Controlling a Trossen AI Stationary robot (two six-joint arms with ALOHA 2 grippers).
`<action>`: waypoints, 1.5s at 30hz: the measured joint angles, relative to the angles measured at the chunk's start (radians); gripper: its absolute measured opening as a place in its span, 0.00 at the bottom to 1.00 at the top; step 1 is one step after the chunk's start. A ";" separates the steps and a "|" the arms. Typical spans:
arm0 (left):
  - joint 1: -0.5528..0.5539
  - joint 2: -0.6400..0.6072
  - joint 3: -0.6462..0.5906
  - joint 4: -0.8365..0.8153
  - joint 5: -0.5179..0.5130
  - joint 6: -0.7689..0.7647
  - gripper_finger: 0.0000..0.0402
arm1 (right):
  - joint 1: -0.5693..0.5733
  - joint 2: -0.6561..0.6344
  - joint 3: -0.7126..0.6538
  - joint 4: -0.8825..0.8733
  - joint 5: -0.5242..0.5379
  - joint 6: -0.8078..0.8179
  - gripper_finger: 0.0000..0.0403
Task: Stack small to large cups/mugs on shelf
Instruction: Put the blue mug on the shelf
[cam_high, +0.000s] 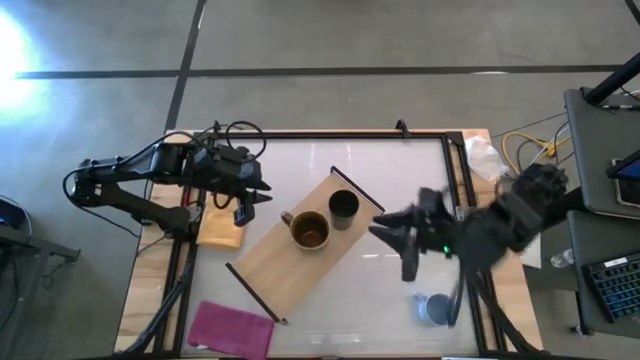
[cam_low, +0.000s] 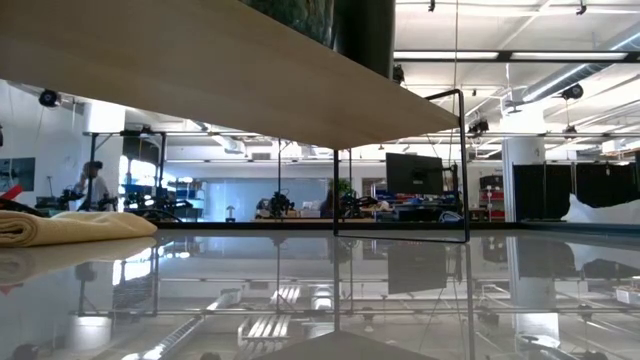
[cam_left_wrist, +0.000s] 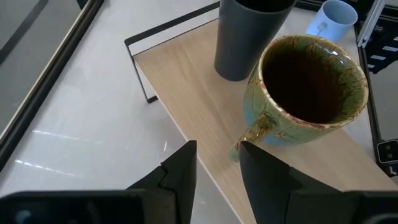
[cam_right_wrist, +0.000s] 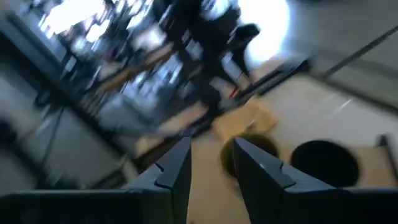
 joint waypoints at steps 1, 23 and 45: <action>0.000 0.000 0.000 0.000 0.000 0.000 0.27 | -0.033 0.001 0.016 -0.022 -0.088 -0.012 0.27; 0.000 -0.001 -0.007 -0.026 -0.002 -0.052 0.27 | -0.214 0.127 0.209 -0.662 -0.713 -0.015 0.25; 0.000 0.025 -0.010 -0.015 -0.069 -0.047 0.27 | -0.041 0.198 -0.058 -0.684 -0.766 -0.224 0.25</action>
